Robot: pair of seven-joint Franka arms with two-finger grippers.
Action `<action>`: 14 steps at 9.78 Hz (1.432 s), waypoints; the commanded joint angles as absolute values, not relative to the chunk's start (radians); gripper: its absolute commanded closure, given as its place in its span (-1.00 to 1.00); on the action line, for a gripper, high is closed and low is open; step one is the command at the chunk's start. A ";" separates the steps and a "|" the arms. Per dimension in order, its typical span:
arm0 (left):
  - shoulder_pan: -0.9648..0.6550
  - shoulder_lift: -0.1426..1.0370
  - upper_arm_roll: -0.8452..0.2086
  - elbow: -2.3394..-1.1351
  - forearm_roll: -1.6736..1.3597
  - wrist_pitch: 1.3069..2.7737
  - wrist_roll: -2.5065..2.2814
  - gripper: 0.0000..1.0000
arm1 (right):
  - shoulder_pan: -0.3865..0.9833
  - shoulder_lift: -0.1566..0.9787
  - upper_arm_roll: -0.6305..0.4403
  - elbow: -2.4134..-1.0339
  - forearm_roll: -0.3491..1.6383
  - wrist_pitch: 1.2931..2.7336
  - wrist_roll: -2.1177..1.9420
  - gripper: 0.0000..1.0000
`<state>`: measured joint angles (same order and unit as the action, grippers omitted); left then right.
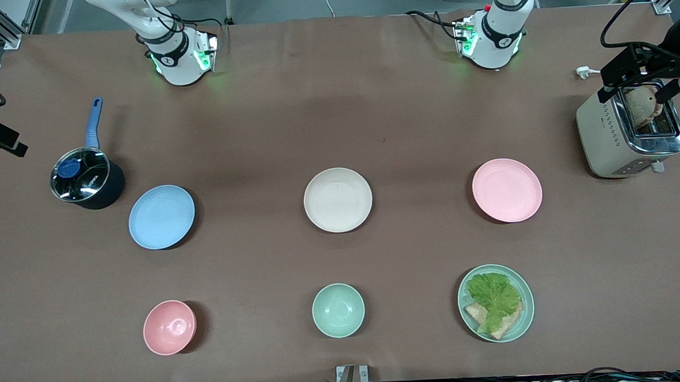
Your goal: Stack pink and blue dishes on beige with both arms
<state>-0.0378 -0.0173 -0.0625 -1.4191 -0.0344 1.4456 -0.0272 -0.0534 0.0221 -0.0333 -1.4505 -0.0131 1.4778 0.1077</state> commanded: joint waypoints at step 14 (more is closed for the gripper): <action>-0.031 0.317 0.071 -2.018 -0.167 2.332 0.193 -1.00 | -0.117 0.345 -0.211 -1.776 0.383 1.928 -0.585 -1.00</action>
<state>-0.0268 0.2996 0.0636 -1.8976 -0.1521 2.2100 0.1490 -0.1025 0.3261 -0.1924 -1.7276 0.2984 1.8898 -0.4732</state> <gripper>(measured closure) 0.000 0.000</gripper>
